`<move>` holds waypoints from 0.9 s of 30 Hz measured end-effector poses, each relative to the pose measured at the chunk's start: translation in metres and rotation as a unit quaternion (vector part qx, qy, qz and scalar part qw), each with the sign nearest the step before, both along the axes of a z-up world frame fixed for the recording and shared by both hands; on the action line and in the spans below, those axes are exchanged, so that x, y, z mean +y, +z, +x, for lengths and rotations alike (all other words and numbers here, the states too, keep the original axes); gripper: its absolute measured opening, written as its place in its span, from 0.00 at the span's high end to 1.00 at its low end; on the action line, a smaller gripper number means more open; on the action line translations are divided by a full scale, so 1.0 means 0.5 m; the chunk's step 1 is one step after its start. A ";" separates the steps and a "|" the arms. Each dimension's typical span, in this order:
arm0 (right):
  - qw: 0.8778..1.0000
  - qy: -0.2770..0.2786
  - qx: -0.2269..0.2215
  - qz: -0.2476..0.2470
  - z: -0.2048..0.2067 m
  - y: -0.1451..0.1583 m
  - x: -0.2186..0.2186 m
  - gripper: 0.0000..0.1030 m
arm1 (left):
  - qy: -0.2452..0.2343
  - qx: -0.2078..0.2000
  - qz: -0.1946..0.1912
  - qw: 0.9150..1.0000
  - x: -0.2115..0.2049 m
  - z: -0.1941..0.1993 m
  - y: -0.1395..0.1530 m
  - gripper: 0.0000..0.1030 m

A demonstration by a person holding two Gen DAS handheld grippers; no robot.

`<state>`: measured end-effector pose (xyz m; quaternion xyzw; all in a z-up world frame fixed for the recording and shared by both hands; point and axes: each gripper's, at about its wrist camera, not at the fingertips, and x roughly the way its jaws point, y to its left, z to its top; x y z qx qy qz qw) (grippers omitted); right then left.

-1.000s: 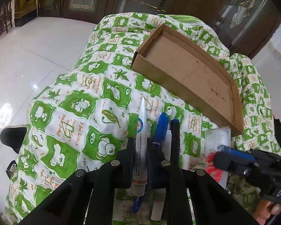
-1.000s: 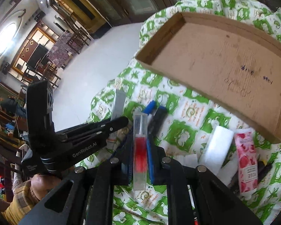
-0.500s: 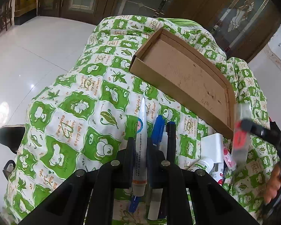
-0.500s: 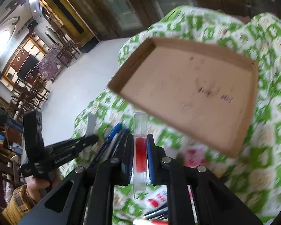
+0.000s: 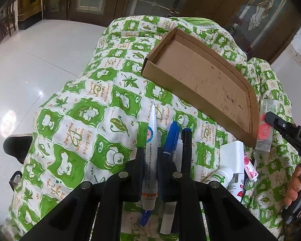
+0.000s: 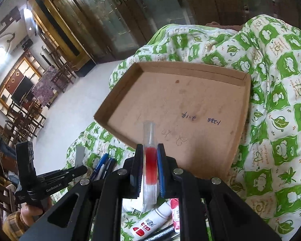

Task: Organize rigid objects
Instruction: 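Carry the toothpaste tube and lip-gloss tube over the cardboard tray with both tools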

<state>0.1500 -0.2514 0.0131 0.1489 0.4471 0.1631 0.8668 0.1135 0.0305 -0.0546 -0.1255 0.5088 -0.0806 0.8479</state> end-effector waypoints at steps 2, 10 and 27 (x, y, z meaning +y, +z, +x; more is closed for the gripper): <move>1.000 -0.005 -0.004 0.006 -0.004 0.004 -0.007 0.88 | -0.004 -0.003 0.006 1.000 -0.008 -0.001 0.010 0.89; 0.999 -0.040 -0.024 0.028 -0.002 0.023 -0.057 0.88 | -0.021 -0.021 -0.026 0.999 -0.054 0.003 0.059 0.89; 0.997 -0.057 -0.005 0.060 0.025 0.015 -0.101 0.88 | -0.062 -0.037 -0.048 0.996 -0.156 0.104 0.110 0.89</move>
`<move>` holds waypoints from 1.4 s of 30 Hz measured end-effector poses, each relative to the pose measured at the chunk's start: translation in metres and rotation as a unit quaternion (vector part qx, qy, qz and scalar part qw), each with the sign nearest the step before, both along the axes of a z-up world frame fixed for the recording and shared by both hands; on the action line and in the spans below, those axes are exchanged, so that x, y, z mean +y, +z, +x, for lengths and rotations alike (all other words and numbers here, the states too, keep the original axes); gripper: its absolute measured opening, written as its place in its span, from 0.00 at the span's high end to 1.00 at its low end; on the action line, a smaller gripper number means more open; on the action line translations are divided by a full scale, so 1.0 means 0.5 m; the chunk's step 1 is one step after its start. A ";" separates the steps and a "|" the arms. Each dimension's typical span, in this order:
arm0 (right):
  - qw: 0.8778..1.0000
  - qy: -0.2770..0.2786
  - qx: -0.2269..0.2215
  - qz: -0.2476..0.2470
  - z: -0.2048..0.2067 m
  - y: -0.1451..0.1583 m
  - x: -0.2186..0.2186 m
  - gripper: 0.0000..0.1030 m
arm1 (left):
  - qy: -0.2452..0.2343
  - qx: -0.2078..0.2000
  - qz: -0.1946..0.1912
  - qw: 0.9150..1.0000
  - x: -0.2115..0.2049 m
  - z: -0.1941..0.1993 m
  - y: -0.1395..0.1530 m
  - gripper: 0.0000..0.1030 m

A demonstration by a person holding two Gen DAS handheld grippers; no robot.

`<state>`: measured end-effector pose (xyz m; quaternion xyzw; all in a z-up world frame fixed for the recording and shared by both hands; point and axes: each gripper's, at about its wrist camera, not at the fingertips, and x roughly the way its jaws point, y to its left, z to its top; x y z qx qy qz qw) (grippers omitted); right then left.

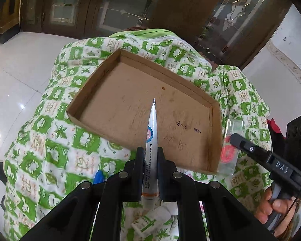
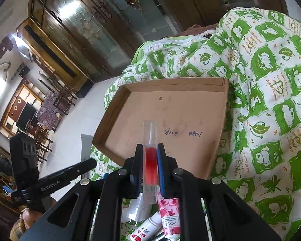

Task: Organize rigid objects
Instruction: 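Carry the toothpaste tube and lip-gloss tube over the cardboard tray with both tools, then open the left tool over the tray while the right tool releases the lip-gloss tube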

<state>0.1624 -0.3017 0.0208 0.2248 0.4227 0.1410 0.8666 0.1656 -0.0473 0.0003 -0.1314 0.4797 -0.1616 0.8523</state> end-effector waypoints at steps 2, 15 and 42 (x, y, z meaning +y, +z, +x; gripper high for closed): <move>1.000 0.000 0.000 -0.013 0.006 0.002 0.005 0.88 | -0.002 -0.003 -0.003 1.000 -0.003 0.004 0.008 0.89; 0.999 -0.031 0.001 -0.027 0.079 -0.002 -0.051 0.88 | -0.041 -0.008 0.006 0.999 -0.103 0.085 0.017 0.89; 0.992 -0.014 0.108 -0.068 0.123 -0.120 -0.022 0.64 | -0.048 0.038 0.055 0.997 -0.177 0.121 -0.095 0.38</move>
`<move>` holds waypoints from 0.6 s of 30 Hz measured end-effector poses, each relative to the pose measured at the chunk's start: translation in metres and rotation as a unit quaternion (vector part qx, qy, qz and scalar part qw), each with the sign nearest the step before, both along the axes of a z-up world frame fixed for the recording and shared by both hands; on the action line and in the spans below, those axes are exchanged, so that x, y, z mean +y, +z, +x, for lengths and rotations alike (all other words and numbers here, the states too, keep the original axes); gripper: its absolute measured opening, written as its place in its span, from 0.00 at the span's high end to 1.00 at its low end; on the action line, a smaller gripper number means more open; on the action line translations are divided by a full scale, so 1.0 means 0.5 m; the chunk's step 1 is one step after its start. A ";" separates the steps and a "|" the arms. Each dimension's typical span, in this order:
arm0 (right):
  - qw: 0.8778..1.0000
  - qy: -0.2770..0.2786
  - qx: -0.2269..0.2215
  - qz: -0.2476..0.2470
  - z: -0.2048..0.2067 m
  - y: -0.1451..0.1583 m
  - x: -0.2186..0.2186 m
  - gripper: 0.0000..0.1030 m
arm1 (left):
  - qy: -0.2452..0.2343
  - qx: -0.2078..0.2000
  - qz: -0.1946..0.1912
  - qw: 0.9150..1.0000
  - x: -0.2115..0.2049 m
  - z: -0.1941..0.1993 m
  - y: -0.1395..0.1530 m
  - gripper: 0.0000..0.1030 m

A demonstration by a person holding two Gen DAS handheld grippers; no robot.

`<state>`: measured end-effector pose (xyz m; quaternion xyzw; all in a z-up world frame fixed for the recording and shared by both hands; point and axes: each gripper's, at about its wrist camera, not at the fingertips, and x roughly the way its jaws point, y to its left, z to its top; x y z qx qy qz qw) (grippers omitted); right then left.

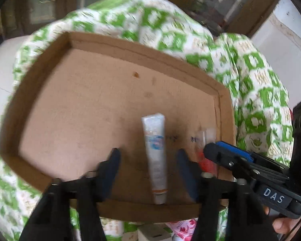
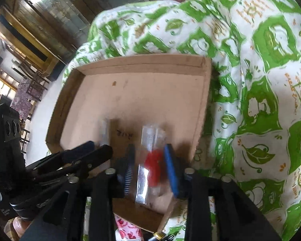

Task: Organize rigid objects
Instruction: 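Open the left tool over the tray while the right tool releases the lip-gloss tube, then grasp the blue marker, white pen and black marker with the left tool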

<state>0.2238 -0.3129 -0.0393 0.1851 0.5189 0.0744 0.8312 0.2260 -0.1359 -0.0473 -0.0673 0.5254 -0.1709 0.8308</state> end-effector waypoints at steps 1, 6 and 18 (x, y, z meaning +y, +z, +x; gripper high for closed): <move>1.000 0.001 -0.009 -0.003 -0.003 0.006 0.003 0.61 | 0.003 -0.001 -0.004 1.000 0.006 -0.004 0.006 0.38; 0.999 -0.007 -0.041 -0.021 -0.018 0.027 0.001 0.50 | 0.013 -0.023 0.002 1.000 0.058 -0.076 0.048 0.38; 0.992 -0.006 -0.127 0.018 -0.128 0.087 0.024 0.17 | 0.108 -0.008 0.042 0.993 0.272 -0.271 -0.013 0.30</move>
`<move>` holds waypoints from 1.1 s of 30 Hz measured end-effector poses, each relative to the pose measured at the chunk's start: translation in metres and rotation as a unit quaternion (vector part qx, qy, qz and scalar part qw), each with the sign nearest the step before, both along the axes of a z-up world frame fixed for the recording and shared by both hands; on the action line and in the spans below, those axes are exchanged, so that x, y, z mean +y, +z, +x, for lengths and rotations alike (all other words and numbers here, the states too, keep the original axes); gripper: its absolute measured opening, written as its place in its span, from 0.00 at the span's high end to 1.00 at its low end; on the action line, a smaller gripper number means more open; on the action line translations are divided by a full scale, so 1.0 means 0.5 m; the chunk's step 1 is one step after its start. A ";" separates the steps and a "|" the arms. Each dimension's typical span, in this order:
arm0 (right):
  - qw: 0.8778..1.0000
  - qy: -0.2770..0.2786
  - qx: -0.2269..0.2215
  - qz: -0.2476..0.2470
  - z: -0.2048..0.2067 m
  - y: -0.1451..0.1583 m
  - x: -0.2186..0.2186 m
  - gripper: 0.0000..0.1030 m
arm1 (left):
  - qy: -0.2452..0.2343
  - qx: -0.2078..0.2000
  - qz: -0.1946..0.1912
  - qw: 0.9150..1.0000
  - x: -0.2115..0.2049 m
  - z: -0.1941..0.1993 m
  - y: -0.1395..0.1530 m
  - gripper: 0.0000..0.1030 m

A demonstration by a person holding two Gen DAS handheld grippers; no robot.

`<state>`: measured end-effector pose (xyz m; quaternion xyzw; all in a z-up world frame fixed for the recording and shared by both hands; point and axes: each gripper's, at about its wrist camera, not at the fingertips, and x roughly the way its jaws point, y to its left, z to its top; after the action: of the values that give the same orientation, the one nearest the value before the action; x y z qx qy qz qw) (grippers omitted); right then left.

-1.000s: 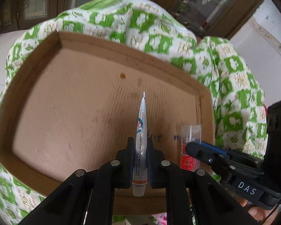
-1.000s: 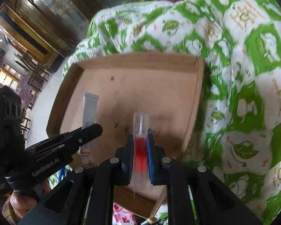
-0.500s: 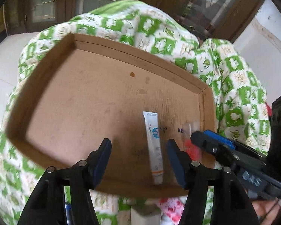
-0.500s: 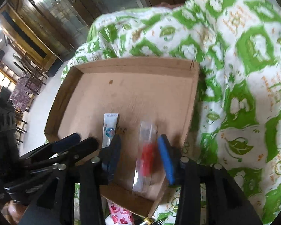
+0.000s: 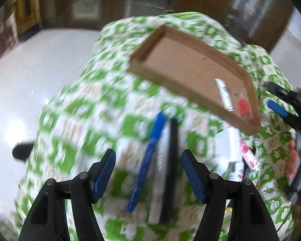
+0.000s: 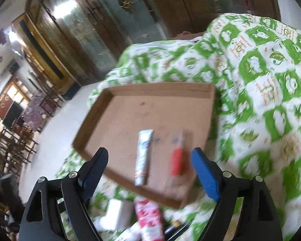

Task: Organize rigid objects
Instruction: 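Grasp the blue marker, white pen and black marker with the left tool, then grasp the black marker with the right tool while the left tool holds the blue marker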

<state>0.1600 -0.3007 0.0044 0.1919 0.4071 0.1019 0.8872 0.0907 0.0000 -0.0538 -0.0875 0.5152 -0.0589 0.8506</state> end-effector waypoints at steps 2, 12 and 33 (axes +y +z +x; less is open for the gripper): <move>1.000 0.019 0.003 0.004 -0.026 -0.002 0.024 0.17 | 0.012 -0.005 -0.009 1.000 0.007 0.003 0.003 0.30; 0.995 0.092 0.018 -0.017 -0.092 -0.018 0.098 0.17 | 0.041 0.031 0.028 0.998 0.021 0.010 -0.030 0.51; 0.989 0.134 0.063 0.003 -0.101 -0.041 0.166 0.53 | 0.019 0.063 0.037 0.997 0.017 -0.008 -0.045 0.91</move>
<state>0.1095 -0.2176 -0.0164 0.1444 0.4840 0.2089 0.8374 0.0869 0.0084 -0.0762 -0.0692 0.5677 -0.0177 0.8201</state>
